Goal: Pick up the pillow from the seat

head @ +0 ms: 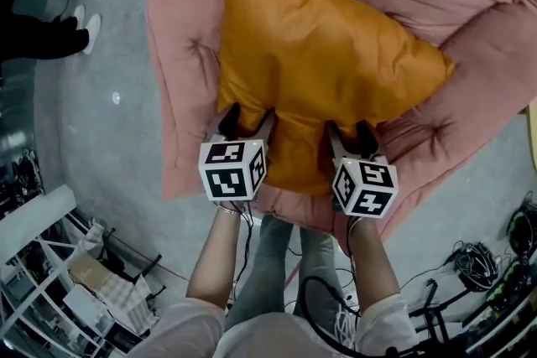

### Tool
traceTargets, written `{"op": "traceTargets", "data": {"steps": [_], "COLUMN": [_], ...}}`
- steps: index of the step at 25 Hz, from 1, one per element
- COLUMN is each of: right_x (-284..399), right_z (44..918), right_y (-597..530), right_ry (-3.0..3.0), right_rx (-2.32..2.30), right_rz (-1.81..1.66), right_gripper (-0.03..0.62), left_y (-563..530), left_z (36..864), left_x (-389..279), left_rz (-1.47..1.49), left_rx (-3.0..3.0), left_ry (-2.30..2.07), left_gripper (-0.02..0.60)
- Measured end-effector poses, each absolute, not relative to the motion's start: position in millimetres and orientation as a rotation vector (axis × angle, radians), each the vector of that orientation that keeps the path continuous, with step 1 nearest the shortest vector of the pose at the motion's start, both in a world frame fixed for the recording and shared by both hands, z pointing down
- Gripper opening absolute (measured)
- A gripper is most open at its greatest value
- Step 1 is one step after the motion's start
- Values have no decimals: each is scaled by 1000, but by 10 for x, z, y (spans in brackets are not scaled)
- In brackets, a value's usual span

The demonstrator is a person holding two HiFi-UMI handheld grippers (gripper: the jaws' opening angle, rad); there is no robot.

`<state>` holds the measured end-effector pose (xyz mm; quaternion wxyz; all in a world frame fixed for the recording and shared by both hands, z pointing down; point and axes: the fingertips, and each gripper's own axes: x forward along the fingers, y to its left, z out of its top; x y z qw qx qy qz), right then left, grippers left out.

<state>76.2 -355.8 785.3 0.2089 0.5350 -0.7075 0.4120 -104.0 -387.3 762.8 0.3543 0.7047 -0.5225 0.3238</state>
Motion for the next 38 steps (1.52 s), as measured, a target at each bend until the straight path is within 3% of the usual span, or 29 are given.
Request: {"op": "traceTargets", "data": {"steps": [3, 15, 20, 38], "right_x": [750, 761, 752, 723], "right_z": [7900, 7748, 7615, 6339], "right_y": [-3603, -3538, -3433, -2910], "right_ry": [-1962, -1937, -1918, -1996], "right_rx": [1480, 1529, 1540, 1565], "right_rz": [1171, 1187, 1180, 1006], "right_gripper": [269, 82, 51, 43], "left_y": [-3896, -3796, -3665, -3041], "left_z": [7671, 7538, 7352, 6076], "left_x": [-1041, -942, -918, -1024], "left_rz": [860, 826, 736, 569], "left_rx": [1828, 1839, 1829, 1933], "left_ry": [-1375, -1372, -1378, -1333], "left_gripper": [274, 105, 44, 17]}}
